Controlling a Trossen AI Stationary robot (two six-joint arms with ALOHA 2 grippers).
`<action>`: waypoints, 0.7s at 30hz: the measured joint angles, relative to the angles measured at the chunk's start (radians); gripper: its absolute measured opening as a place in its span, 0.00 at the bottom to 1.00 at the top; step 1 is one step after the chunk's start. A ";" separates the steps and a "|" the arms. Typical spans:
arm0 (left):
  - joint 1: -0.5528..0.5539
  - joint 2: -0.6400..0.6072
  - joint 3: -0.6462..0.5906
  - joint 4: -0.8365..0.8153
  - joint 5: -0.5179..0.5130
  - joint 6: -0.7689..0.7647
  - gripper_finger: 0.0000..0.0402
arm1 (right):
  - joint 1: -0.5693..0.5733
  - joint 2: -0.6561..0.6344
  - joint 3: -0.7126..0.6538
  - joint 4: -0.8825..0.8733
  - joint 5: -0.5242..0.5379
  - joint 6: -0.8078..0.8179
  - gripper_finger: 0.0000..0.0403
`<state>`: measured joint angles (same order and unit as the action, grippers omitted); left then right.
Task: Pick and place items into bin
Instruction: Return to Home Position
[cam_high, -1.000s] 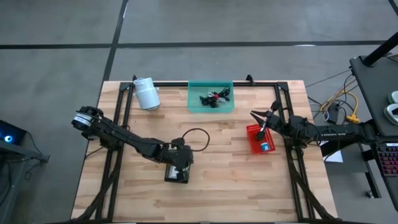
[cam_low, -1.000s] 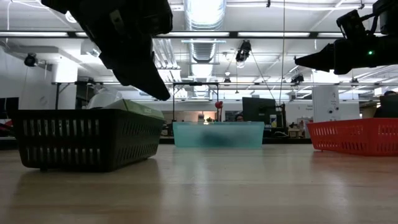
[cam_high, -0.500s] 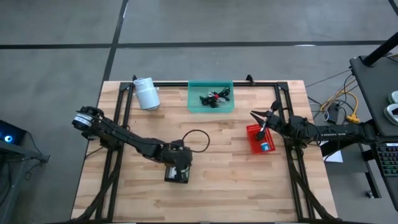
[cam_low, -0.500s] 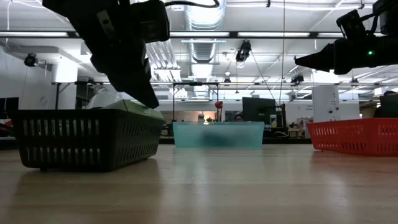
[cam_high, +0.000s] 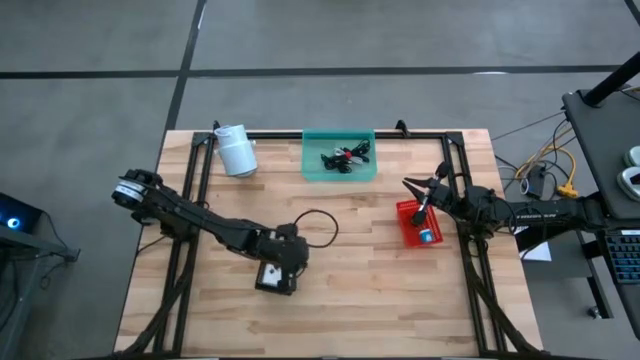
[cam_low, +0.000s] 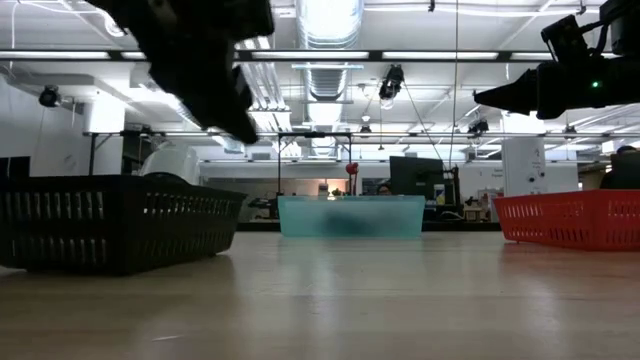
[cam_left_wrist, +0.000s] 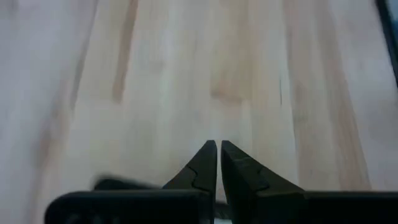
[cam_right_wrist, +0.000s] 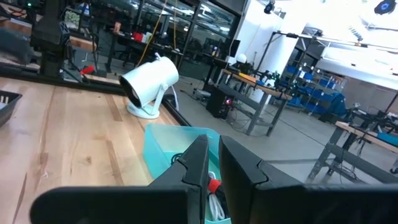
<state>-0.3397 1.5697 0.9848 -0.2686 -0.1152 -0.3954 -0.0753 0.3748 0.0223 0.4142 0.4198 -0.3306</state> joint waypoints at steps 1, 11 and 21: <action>0.001 -0.005 0.000 0.023 -0.010 0.037 0.01 | 0.000 0.000 0.000 0.001 0.000 0.000 0.07; 0.070 -0.140 -0.090 0.176 -0.157 0.165 0.02 | 0.000 0.002 0.000 0.007 0.000 -0.002 0.07; 0.177 -0.380 -0.478 0.634 -0.152 0.385 0.02 | 0.000 0.019 0.000 -0.005 0.000 0.005 0.07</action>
<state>-0.1625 1.1901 0.5066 0.3656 -0.2677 -0.0107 -0.0753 0.3936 0.0223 0.4094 0.4194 -0.3252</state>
